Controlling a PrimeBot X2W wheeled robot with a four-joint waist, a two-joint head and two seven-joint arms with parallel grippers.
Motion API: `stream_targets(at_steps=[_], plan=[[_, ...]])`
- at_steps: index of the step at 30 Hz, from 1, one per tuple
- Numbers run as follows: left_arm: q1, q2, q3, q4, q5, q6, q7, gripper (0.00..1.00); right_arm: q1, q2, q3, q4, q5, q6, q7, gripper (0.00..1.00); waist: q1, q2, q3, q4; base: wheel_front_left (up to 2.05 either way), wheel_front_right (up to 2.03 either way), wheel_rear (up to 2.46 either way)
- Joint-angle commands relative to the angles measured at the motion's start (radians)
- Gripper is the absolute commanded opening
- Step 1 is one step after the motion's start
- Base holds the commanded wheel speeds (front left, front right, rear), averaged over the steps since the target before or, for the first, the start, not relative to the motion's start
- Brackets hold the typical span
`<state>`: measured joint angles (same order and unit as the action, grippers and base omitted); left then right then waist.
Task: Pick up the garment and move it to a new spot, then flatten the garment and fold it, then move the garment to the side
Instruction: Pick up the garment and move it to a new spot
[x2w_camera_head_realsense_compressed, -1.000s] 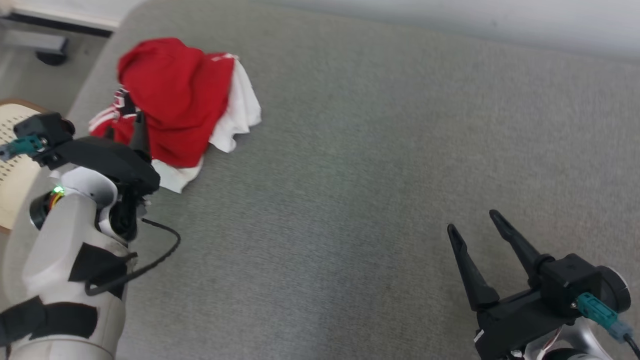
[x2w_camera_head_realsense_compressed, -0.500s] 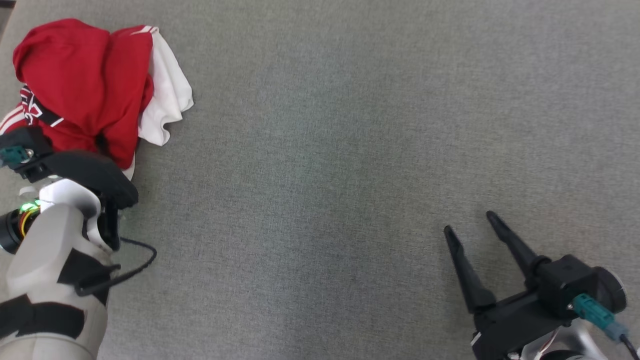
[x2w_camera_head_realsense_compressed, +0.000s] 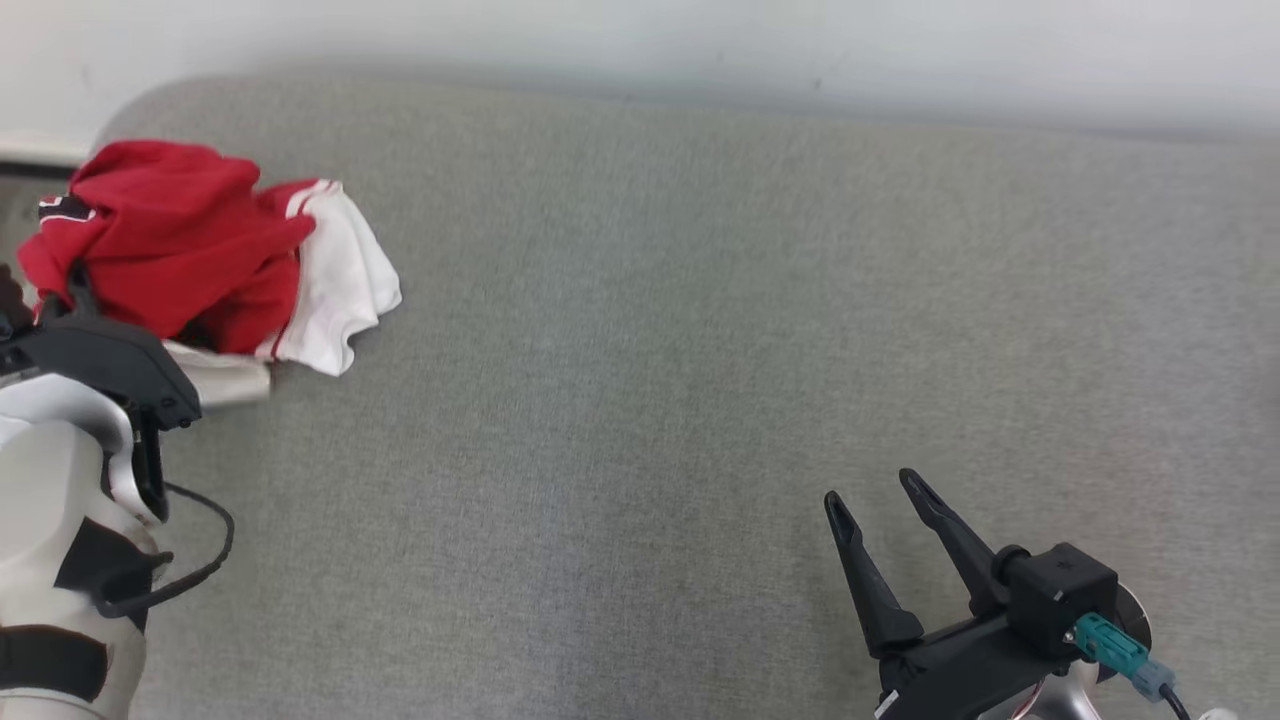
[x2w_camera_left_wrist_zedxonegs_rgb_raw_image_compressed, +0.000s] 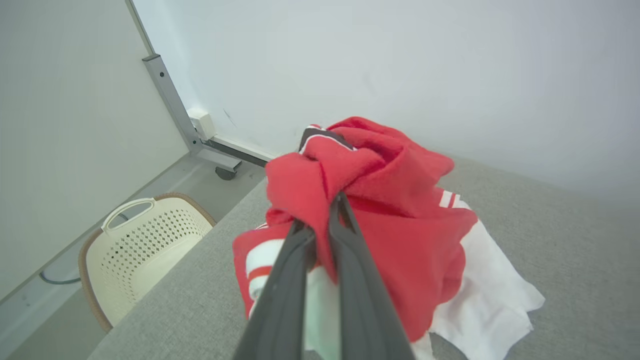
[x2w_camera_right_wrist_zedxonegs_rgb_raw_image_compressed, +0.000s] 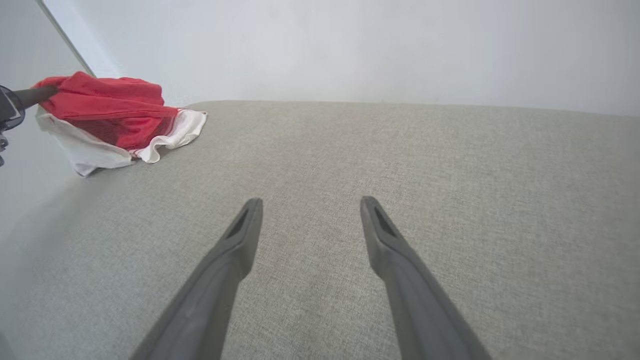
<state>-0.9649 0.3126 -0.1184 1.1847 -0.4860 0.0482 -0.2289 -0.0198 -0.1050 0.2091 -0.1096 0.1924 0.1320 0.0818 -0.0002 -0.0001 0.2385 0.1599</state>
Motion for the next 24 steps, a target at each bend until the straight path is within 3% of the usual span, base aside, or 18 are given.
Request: stream_targets(at_steps=[1, 8, 15, 24], plan=[[-0.011, 0.009, -0.015, -0.018, 0.022, -0.001, -0.011, 0.00, -0.009, 0.009, -0.003, 0.018, 0.010, -0.002, -0.020, 1.00, 0.0002, 0.0001, -0.095, -0.046, 0.00, 0.00, 0.00], [-0.052, 0.013, -0.058, -0.145, 0.062, -0.016, -0.030, 0.00, -0.004, 0.043, -0.028, 0.094, 0.029, -0.002, -0.085, 1.00, 0.0002, 0.0001, -0.199, -0.119, 0.00, 0.00, 0.00], [-0.066, -0.009, -0.092, -0.361, 0.084, -0.041, -0.033, 0.00, 0.024, 0.050, -0.057, 0.124, 0.014, -0.002, -0.100, 1.00, 0.0002, 0.0001, -0.259, -0.219, 0.00, 0.00, 0.00], [0.042, -0.038, -0.140, -0.685, 0.069, -0.026, 0.096, 0.00, 0.009, 0.053, -0.063, 0.102, 0.011, -0.002, -0.094, 1.00, 0.0002, 0.0001, -0.254, -0.387, 0.00, 0.00, 0.00]])
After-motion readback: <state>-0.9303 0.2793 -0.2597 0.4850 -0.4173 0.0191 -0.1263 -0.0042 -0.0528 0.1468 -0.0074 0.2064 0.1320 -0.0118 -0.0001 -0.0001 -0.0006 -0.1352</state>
